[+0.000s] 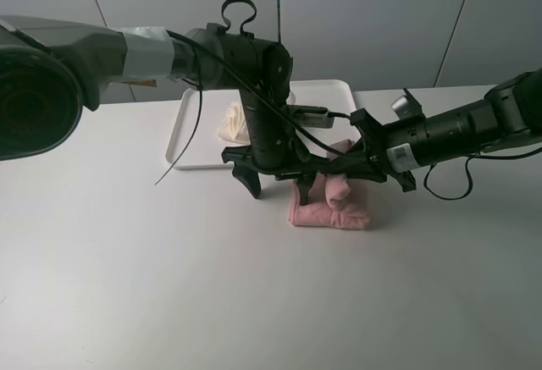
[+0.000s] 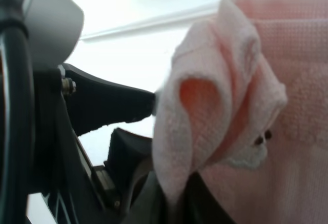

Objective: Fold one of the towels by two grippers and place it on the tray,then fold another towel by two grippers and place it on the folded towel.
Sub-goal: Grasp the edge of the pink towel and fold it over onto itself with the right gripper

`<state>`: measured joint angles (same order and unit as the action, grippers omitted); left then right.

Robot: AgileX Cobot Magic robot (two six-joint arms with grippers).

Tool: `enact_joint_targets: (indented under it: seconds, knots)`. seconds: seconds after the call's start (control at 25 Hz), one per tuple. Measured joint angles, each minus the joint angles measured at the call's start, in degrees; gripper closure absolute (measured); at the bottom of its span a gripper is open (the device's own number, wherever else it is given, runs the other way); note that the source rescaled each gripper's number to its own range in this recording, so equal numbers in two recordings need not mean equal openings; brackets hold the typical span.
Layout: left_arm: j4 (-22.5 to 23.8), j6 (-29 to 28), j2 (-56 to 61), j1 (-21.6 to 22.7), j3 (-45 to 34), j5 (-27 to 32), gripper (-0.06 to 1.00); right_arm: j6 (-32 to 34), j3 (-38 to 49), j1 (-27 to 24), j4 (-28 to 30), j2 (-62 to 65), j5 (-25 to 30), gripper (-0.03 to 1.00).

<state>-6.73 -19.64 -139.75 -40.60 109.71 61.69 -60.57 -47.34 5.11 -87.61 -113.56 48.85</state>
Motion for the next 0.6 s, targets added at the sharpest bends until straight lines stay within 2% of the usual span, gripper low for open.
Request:
enact_joint_targets:
  seconds: [0.6]
  knots:
    - [-0.70, 2.18, 0.00, 0.66, 0.00, 0.00, -0.03, -0.33, 0.00, 0.79, 0.00, 0.00, -1.02, 0.94]
